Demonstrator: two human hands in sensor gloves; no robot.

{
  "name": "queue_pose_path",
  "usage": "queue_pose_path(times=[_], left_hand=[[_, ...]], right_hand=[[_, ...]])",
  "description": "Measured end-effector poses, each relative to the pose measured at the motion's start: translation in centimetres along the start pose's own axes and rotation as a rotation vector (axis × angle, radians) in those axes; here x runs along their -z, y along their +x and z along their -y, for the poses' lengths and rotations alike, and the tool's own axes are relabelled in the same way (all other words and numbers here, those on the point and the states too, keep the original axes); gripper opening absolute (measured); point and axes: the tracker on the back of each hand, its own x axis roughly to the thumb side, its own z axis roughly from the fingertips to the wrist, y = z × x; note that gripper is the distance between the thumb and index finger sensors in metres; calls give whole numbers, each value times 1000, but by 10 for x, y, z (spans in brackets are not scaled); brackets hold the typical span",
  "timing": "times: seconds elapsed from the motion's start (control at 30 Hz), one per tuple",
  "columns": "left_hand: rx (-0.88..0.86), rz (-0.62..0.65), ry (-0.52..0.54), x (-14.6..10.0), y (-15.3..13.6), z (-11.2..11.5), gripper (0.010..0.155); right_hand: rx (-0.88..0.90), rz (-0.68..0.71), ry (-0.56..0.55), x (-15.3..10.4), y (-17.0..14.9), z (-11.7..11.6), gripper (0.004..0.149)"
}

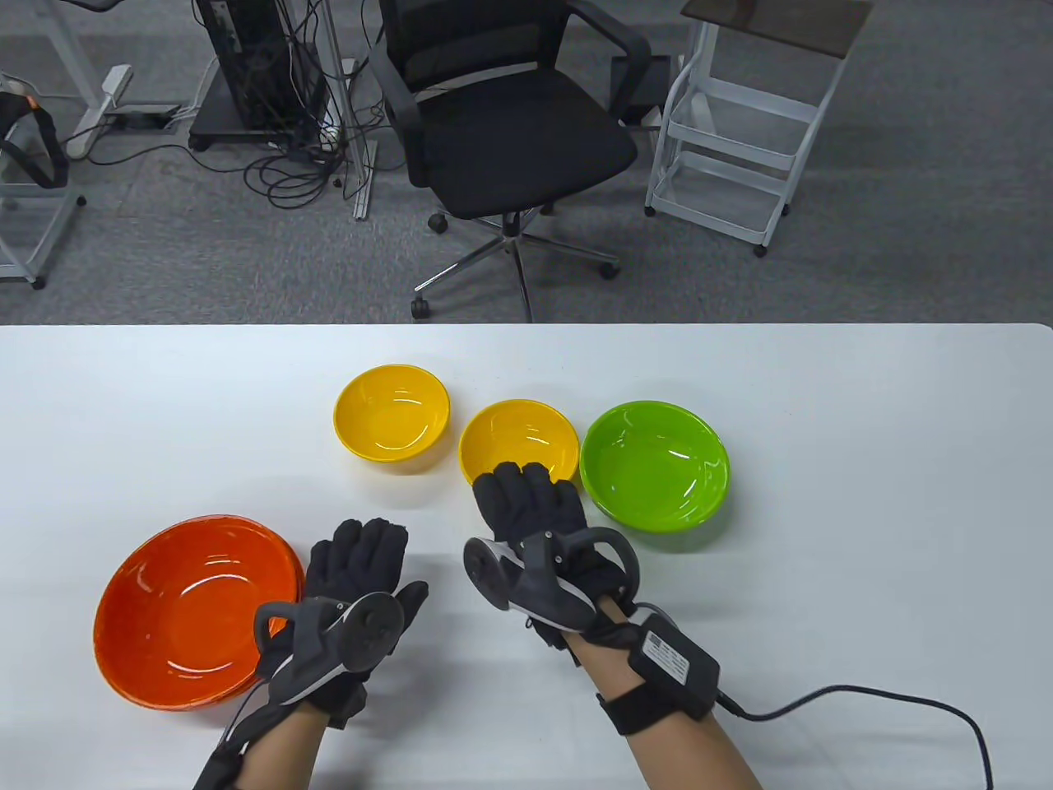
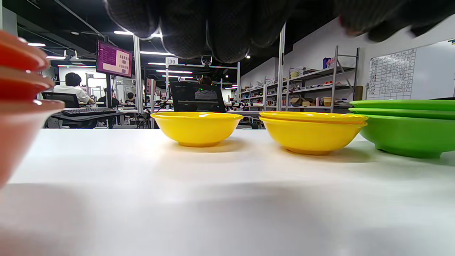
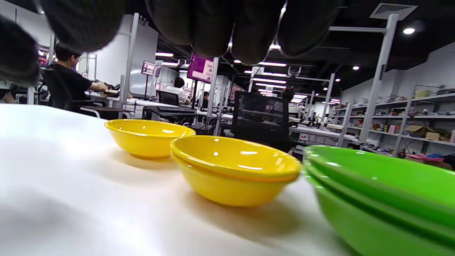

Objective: Nest bowls by color group

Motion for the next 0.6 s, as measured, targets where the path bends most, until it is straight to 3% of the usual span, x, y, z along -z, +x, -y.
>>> queue_pose_path(times=[0.23, 0.33, 0.6], left_hand=[[71, -47, -83, 19, 15, -1, 80], [133, -50, -115, 43, 17, 1, 82], [256, -220, -236, 121, 10, 17, 82]], right_hand=[[44, -47, -47, -74, -38, 9, 75], [69, -51, -53, -82, -44, 6, 74], [46, -56, -87, -90, -50, 11, 74]])
